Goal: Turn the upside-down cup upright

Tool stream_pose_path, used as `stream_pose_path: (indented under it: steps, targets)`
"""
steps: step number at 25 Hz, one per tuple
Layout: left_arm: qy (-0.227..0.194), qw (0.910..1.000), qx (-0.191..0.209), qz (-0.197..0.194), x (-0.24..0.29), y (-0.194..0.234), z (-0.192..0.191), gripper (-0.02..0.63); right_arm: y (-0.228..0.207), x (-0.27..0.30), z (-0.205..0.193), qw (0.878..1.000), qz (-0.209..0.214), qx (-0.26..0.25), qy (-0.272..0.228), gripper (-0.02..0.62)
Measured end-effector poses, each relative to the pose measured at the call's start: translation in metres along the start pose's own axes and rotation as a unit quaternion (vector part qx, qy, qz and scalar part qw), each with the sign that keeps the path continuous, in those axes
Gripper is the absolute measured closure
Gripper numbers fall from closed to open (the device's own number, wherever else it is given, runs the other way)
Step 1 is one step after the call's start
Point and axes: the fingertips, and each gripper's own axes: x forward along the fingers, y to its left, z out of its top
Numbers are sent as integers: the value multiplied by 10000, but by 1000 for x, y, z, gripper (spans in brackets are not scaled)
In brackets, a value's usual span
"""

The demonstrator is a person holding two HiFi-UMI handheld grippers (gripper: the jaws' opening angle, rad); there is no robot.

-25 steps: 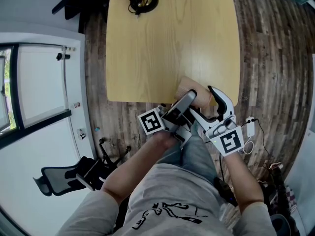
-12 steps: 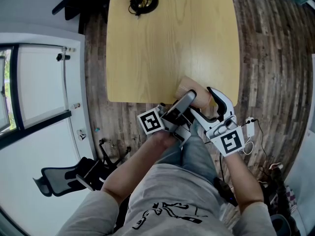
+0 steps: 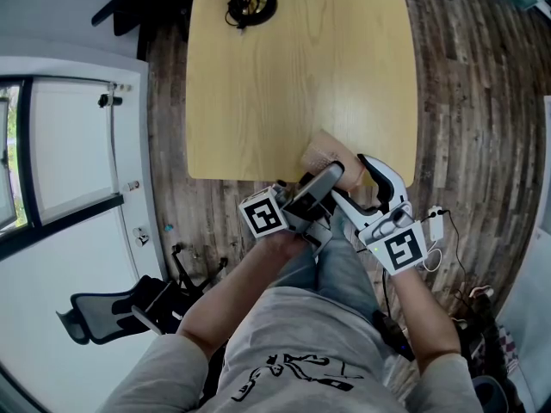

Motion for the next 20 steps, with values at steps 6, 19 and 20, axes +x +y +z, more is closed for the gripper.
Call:
stream_pose_path:
  steps: [6,19,20]
  targets:
    - [25,9999,159,47,-3,2,1,238,0,-1,0,10000,-8,23,-8,304]
    - [125,9978,644,97,-3,-2,5,236,-1,-2,6,9999,-35,-126,106,307]
    - [140,9973,717,100,-3,-2,6,236,-1,-2,7,9998,-31,-140,120,307]
